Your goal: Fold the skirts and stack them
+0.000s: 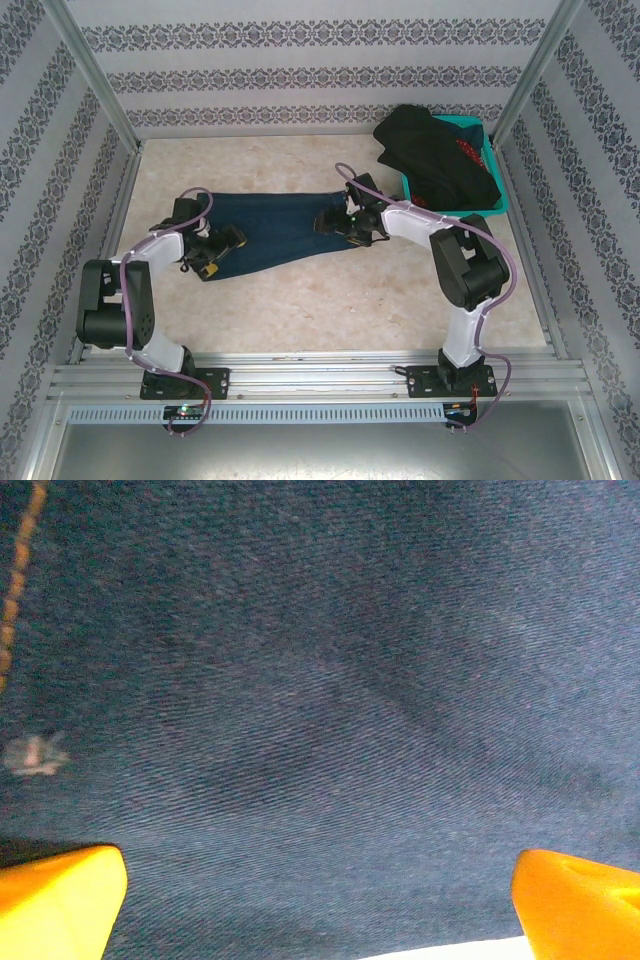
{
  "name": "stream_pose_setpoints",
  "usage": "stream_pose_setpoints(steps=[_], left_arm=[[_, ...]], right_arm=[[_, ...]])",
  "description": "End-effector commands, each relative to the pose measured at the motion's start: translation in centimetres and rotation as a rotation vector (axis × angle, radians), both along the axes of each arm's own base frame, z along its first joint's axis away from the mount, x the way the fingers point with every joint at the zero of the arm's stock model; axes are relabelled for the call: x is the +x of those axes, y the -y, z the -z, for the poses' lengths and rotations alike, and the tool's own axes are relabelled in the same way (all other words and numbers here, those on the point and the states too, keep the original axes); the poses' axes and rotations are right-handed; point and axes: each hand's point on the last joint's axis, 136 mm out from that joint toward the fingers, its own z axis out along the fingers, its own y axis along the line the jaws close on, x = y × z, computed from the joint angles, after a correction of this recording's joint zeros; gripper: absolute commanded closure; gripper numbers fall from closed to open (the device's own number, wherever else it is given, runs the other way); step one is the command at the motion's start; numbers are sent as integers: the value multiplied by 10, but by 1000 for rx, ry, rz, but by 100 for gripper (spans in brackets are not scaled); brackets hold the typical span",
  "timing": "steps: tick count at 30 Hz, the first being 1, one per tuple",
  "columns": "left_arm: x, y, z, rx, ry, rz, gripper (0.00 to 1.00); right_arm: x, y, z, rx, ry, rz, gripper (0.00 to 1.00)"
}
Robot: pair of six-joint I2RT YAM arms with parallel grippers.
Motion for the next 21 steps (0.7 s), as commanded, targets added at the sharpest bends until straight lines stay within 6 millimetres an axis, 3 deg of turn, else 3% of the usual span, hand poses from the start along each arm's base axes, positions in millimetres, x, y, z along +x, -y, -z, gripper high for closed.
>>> stream_pose_setpoints(steps=[1,5,8,12,16,21], left_arm=[[-16,-2,-9,3,-42,90,0],[5,18,-74,-111,145,120,0],[17,7,-101,-33,220,111,0],[36,-12,-98,68,219,73,0],[61,-5,-82,4,229,80,0],[69,-12,-47,6,150,54,0]], right_arm=[[-12,18,-14,-60,-5,-54,2],[5,18,-55,43,88,-64,2],[19,36,-55,35,92,-31,3],[38,56,-35,20,38,1,10],[50,52,-29,16,14,-77,19],[57,45,-15,31,-8,-88,24]])
